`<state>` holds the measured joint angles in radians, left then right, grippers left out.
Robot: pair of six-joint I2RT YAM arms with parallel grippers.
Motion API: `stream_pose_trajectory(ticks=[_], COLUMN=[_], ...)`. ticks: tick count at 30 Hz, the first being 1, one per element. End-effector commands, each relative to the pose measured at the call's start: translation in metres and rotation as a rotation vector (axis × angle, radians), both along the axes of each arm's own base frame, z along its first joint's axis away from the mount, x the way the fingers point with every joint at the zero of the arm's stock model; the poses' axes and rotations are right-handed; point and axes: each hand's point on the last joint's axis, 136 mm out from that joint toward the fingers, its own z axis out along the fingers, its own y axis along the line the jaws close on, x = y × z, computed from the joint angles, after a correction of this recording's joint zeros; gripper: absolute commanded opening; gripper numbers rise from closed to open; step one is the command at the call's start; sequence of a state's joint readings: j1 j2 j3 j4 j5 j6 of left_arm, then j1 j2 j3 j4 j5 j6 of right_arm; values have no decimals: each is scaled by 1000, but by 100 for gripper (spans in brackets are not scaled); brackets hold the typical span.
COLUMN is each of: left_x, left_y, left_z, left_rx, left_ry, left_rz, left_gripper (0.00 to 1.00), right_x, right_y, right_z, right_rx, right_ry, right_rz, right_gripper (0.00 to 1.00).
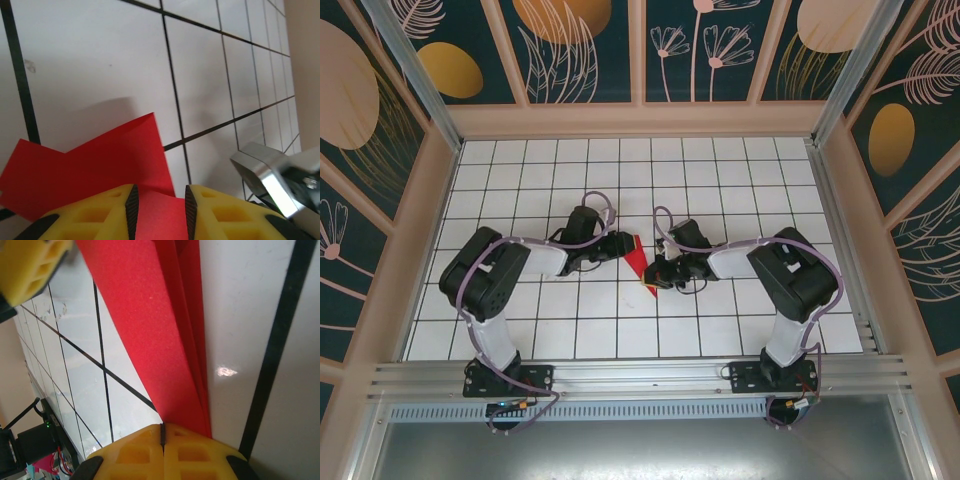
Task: Fold a paper plane with a square sheet of paper (pick it up from the middle)
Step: Fold the wing for the fifth time at the center of the table.
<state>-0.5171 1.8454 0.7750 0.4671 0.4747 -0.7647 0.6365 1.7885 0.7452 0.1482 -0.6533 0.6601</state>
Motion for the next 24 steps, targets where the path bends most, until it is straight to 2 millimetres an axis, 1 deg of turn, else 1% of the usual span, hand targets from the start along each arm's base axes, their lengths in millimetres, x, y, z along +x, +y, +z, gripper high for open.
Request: stream_pose_trajectory(ticks=[1,4,7,11,13,17,21,24], left_x=[11,15,12,4,3,2,4,4], left_y=[-3,8,16,17,18,18,19,21], left_z=[1,-21,-36,-42,-43,-46,-48,-51], left_rx=[-1,84,133,132,131,137,155,169], left_ry=[-16,24,62,81,85,99,112,124], left_rz=[6,61,86,71,70,70,79,92], left_gripper=[34,32,32,32,32,32,31,28], right_x=[-14,-8,0,9,12,20,20,14], right_y=[-35,-30,-24,-8,-1,11,16,12], right_z=[-32,-15,7,34,40,37,18,3], right_rx=[-178,-146,-110,-16,17,25,0,-36], right_ry=[97,61,12,-30,-32,-28,19,35], right_rz=[-60,-60,-57,-30,-21,6,15,15], right_gripper=[0,0,1,2,2,3,4,5])
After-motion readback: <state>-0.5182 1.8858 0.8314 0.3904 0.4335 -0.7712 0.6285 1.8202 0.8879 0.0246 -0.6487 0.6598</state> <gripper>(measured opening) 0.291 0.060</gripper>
